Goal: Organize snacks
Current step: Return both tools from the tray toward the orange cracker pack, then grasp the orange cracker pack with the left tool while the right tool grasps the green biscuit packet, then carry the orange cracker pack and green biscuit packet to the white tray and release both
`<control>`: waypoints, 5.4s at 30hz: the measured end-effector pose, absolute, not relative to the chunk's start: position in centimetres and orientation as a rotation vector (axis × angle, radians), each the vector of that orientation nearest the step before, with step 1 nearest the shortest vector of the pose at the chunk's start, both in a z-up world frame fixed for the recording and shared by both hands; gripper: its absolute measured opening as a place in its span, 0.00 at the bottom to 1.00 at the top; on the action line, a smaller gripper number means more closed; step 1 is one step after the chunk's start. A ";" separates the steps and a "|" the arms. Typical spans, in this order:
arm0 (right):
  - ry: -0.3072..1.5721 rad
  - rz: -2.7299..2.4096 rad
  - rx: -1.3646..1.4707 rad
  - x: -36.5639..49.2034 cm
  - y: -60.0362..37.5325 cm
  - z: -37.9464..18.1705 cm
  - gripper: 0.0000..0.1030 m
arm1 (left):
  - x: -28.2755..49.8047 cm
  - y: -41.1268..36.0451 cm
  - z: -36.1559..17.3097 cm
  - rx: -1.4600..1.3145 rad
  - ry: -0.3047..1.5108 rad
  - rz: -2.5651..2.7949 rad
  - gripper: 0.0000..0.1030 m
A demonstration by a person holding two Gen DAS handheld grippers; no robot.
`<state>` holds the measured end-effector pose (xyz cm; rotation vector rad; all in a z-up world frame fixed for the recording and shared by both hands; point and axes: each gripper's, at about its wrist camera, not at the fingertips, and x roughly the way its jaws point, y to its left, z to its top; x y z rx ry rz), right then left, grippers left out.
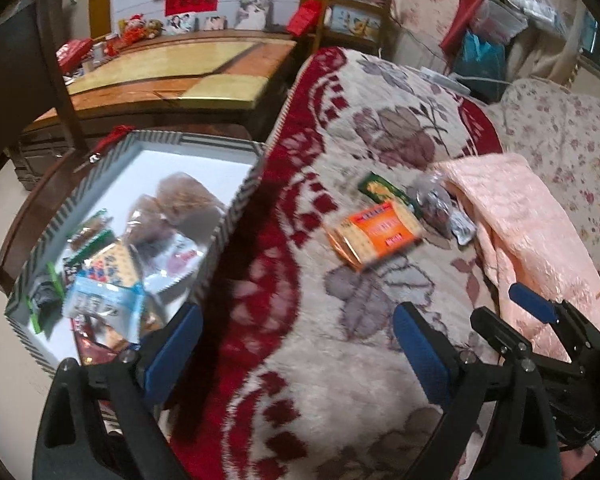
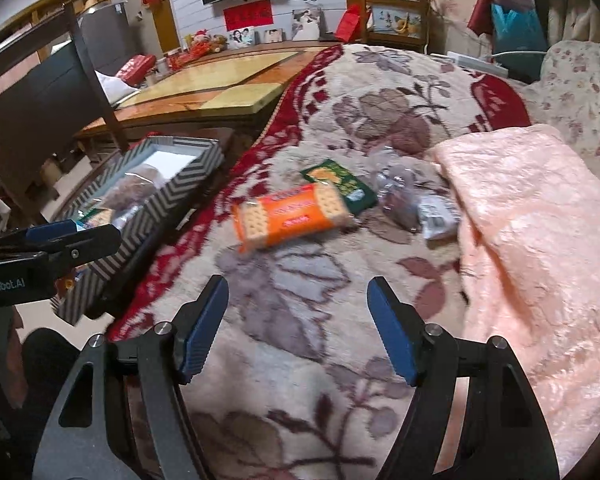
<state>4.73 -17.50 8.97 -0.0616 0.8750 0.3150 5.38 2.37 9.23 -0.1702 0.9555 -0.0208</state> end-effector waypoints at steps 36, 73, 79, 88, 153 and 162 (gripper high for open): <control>0.920 0.250 0.018 6.1 -22.6 6.0 0.70 | 13.1 -3.6 5.7 0.049 1.087 -0.302 0.95; 1.021 0.534 0.007 17.7 -19.1 4.6 0.71 | 14.9 -1.6 1.9 -0.043 1.164 -0.202 0.55; 1.043 0.625 -0.088 21.8 -16.7 3.2 0.71 | 12.5 -0.1 1.3 -0.106 1.152 -0.140 0.55; 1.113 0.588 -0.284 26.4 -14.5 -0.1 0.66 | 13.3 -0.5 0.2 -0.106 1.153 -0.126 0.59; 0.943 0.744 -0.143 11.3 3.0 9.5 0.42 | 6.5 20.7 7.4 -0.285 0.936 0.289 0.54; 0.972 0.751 -0.192 12.9 6.9 8.1 0.42 | 7.3 21.7 5.9 -0.313 0.956 0.302 0.54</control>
